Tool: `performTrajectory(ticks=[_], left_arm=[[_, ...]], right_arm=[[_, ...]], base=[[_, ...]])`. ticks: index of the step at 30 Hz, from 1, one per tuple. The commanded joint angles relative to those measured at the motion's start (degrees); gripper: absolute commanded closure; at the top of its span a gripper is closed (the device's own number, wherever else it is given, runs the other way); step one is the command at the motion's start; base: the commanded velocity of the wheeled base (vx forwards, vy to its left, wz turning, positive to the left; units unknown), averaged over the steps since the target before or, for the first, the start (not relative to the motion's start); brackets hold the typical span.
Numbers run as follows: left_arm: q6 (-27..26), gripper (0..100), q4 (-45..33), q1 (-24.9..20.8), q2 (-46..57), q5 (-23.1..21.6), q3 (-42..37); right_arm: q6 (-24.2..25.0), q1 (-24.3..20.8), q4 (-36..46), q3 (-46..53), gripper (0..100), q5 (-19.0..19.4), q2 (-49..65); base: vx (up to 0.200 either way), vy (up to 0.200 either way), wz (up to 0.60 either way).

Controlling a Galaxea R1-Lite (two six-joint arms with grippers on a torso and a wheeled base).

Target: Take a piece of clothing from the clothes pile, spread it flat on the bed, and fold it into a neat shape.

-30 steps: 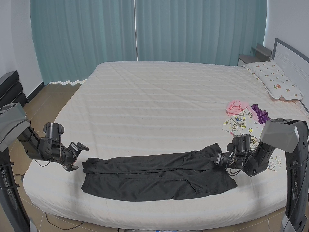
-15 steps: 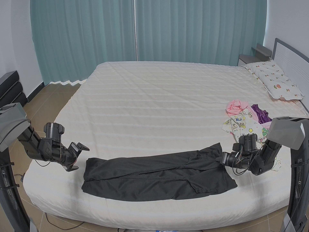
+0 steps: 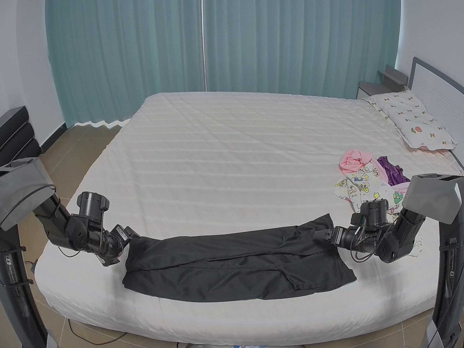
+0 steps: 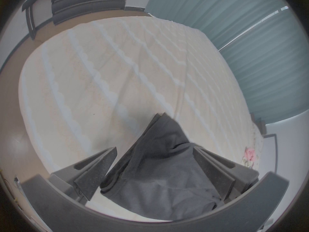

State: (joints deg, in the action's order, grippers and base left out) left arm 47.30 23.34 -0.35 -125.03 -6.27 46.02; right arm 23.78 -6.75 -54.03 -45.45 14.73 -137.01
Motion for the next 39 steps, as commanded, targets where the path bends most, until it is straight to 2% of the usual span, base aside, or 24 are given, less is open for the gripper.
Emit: performTrajectory(ticks=[1,7,13,17,18,25,31,39], left_arm=[[0.1,0,-0.2,-1.3,0.0,0.4,-1.6],[0.3,0,0.1,-2.0,-0.2,0.9,-2.5],[0.2,0,0.3,-4.5,-2.0,4.6,-2.0],[0.2,0,0.5,-5.8,-3.7,8.9,-1.6],[0.2,100,1.1,-5.9,-4.0,9.4,-1.9],[0.2,100,5.7,-5.9,-3.8,10.9,-2.8],[0.2,100,5.6,-5.8,-2.9,12.0,-3.0],[2.4,100,6.6,-5.5,1.5,12.1,-3.7]], right_arm=[[1.4,0.1,0.0,0.5,0,0.0,1.1],[6.8,0.1,0.0,1.5,0,-0.2,3.9],[8.5,0.2,-0.1,4.2,0,-0.7,6.1],[10.7,0.3,-0.1,6.2,0,-1.8,7.6],[11.5,0.2,-0.1,6.6,0,-2.9,7.8],[15.5,-1.2,0.0,8.3,0,-8.3,9.1],[17.8,-1.7,0.1,9.9,0,-8.5,11.0],[26.2,-6.9,1.0,11.6,0,-12.6,10.4]], base=[[0.0,0.0,0.0],[0.0,0.0,0.0],[0.0,0.0,0.0],[0.0,0.0,0.0],[0.0,0.0,0.0],[0.0,0.0,0.0],[0.0,0.0,0.0],[0.0,0.0,0.0]])
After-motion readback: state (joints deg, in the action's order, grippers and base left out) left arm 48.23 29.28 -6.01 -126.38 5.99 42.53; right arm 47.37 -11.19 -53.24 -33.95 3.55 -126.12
